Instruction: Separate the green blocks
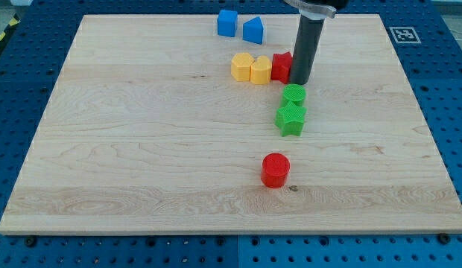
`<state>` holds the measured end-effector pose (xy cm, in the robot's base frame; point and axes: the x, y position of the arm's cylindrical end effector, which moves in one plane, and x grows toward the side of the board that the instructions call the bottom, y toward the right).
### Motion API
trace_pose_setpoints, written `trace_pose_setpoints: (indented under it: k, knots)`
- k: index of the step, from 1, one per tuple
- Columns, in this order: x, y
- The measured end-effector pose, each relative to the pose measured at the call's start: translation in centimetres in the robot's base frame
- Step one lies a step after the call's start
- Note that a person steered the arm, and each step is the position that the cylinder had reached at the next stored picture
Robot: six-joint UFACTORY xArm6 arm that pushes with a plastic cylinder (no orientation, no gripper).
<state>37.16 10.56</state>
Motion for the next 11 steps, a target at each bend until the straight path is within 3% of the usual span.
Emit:
trace_pose_setpoints:
  k: [4, 8, 11]
  knots:
    - [2.9, -5.1]
    - [7.5, -1.2]
    - [4.6, 2.6]
